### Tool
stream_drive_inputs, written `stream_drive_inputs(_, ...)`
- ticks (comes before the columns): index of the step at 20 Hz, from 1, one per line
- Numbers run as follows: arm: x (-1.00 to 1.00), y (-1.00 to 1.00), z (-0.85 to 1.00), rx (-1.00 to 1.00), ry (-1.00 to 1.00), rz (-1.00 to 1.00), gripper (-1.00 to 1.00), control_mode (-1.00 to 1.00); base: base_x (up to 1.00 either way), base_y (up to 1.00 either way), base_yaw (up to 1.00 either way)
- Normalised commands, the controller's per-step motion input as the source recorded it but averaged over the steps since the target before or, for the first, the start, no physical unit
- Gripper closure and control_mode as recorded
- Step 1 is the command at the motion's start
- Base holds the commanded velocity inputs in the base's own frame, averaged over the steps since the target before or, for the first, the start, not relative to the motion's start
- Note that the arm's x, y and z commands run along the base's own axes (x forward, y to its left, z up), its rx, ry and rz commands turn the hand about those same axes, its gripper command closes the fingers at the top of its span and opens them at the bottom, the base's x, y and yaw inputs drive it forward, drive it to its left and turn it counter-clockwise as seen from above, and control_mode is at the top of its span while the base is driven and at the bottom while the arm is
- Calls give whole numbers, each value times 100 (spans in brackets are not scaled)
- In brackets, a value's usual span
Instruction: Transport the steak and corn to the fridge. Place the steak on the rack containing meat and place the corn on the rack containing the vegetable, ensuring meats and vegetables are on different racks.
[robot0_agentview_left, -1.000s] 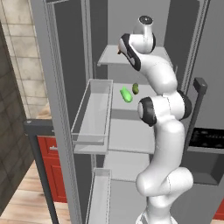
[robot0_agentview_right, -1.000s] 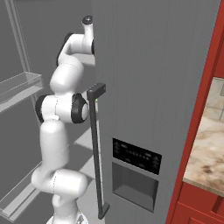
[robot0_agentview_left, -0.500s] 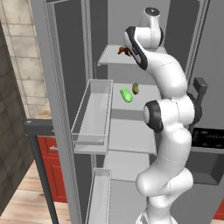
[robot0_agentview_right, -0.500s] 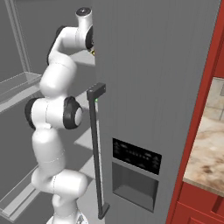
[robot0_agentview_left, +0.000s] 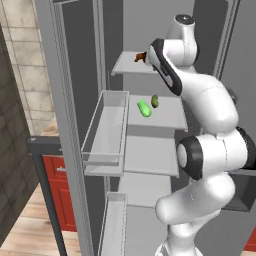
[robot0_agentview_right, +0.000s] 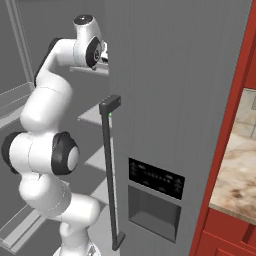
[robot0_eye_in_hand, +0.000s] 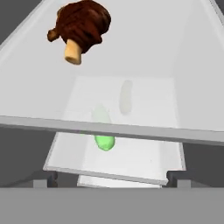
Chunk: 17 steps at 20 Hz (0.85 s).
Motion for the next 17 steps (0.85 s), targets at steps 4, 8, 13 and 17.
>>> stream_drive_inputs(4,-100,4,-9,-1,-3,0,-100,-100,0,0,0)
stream_drive_inputs(8,-100,3,0,0,-3,0,-100,-100,0,0,0)
stream_drive_inputs(13,-100,0,0,0,0,0,-100,-100,0,0,0)
stream_drive_inputs(17,-100,6,0,0,0,0,-100,-100,0,0,0)
